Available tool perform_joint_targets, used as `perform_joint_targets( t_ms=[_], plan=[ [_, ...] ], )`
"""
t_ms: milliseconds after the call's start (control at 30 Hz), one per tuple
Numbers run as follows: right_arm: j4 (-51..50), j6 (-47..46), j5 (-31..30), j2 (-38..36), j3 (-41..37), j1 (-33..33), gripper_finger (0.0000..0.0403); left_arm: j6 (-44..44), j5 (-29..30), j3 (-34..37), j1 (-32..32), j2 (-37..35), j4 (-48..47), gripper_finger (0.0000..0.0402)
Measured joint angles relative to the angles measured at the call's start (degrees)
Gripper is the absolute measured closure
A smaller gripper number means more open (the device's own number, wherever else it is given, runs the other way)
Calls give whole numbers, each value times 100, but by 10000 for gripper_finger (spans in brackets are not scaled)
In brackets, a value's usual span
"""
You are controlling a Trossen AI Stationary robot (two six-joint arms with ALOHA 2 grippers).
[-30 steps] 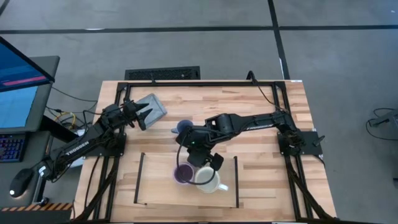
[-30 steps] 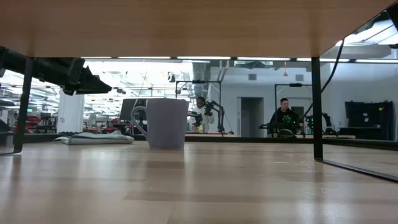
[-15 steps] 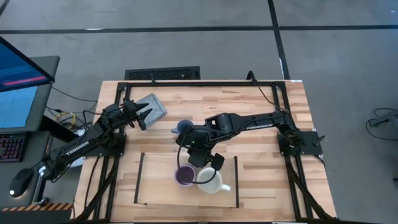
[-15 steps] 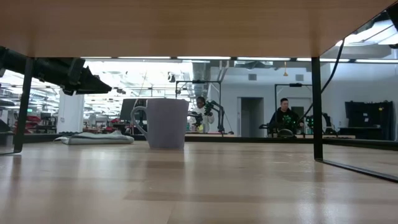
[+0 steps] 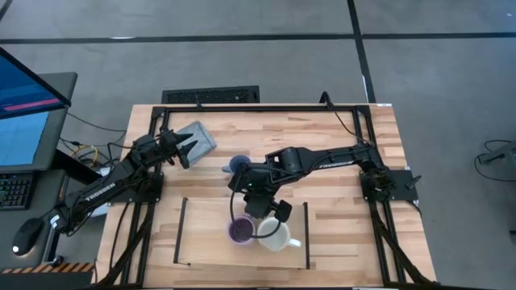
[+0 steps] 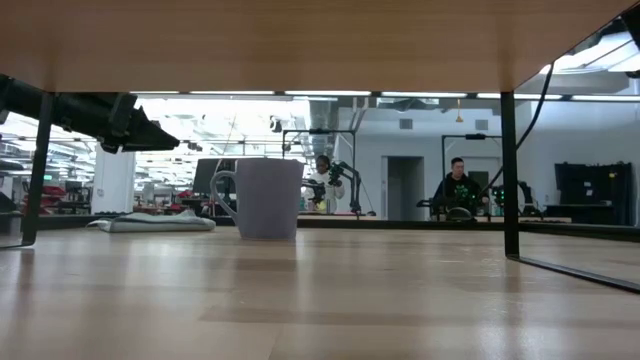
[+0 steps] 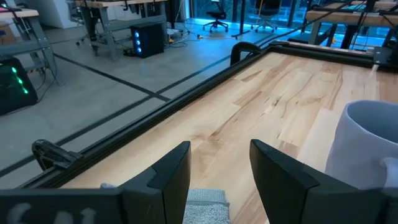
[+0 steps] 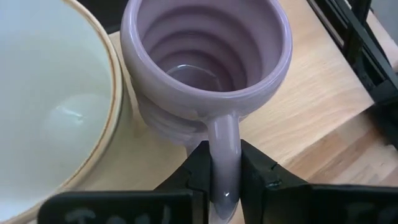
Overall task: Stack small to large cups/mugs on shelf
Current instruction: Put the purple mug on the shelf
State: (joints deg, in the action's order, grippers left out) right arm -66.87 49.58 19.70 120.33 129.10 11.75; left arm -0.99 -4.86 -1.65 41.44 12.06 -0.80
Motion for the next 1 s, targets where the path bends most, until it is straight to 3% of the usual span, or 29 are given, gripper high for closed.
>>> perform_joint_targets(
  t_ms=[633, 1000],
  plan=[
    [9, -24, 0, 0, 0, 0, 336, 15, 0, 0, -1, 2, 0, 246],
    [291, -758, 14, -2, -4, -24, 321, 15, 62, 0, 1, 0, -13, 246]
  ],
)
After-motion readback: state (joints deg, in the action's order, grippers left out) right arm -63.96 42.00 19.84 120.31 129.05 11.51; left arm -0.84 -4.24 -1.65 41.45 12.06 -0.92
